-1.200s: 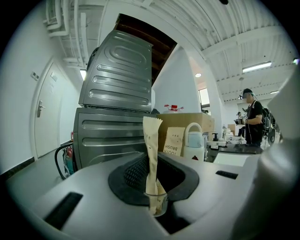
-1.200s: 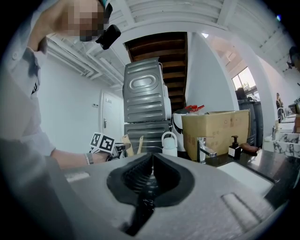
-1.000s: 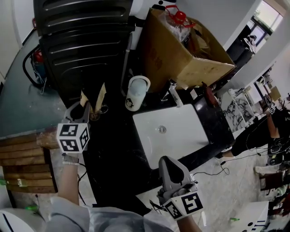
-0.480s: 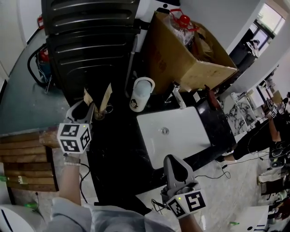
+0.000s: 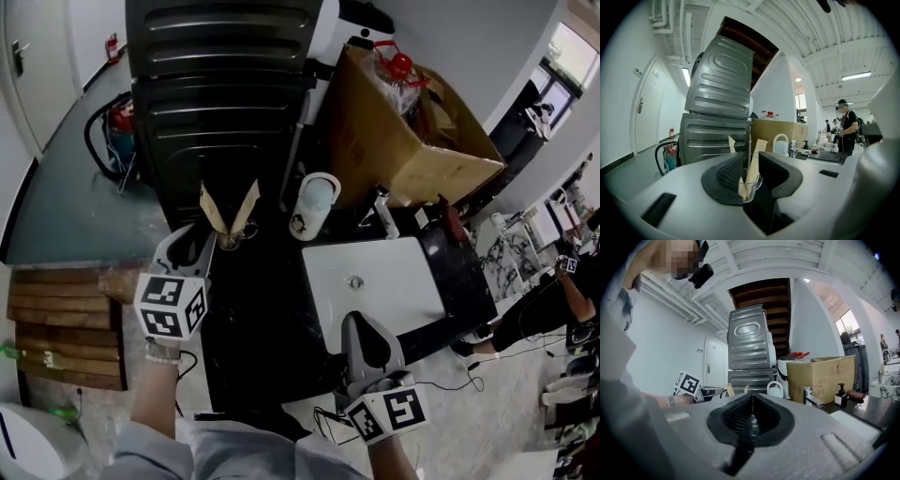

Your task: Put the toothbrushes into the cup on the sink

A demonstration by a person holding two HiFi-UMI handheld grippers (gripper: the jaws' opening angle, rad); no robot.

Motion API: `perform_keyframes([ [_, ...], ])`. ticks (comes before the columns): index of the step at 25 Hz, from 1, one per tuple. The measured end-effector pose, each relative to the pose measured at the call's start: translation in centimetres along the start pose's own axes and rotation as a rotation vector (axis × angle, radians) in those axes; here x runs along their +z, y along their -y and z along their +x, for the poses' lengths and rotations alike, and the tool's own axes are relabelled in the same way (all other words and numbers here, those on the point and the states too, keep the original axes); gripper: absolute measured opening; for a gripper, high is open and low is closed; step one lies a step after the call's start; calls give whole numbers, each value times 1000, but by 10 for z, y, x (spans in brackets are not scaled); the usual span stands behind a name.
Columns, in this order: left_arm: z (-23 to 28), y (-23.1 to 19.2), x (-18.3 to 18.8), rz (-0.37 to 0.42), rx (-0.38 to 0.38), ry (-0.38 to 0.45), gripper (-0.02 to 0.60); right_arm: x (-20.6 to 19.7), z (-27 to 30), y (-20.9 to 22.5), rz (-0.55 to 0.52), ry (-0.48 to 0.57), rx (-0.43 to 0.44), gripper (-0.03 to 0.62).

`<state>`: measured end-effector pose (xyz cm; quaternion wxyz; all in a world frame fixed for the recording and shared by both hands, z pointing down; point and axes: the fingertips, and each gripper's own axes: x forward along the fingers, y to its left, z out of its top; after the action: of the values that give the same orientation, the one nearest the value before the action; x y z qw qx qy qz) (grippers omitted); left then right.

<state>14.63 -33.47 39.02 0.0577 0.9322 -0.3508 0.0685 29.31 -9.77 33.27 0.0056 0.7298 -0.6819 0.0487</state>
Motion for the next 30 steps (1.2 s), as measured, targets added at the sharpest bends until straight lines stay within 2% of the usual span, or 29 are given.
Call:
perform_keyframes([
  [7, -48, 19, 24, -1, -11, 36, 95, 11, 10, -19, 6, 37, 66, 6],
  [15, -94, 23, 33, 67, 40, 26, 11, 27, 27, -42, 2, 84, 151, 6],
  [30, -144, 39, 34, 67, 46, 25, 6, 35, 53, -81, 3, 113, 270, 5],
])
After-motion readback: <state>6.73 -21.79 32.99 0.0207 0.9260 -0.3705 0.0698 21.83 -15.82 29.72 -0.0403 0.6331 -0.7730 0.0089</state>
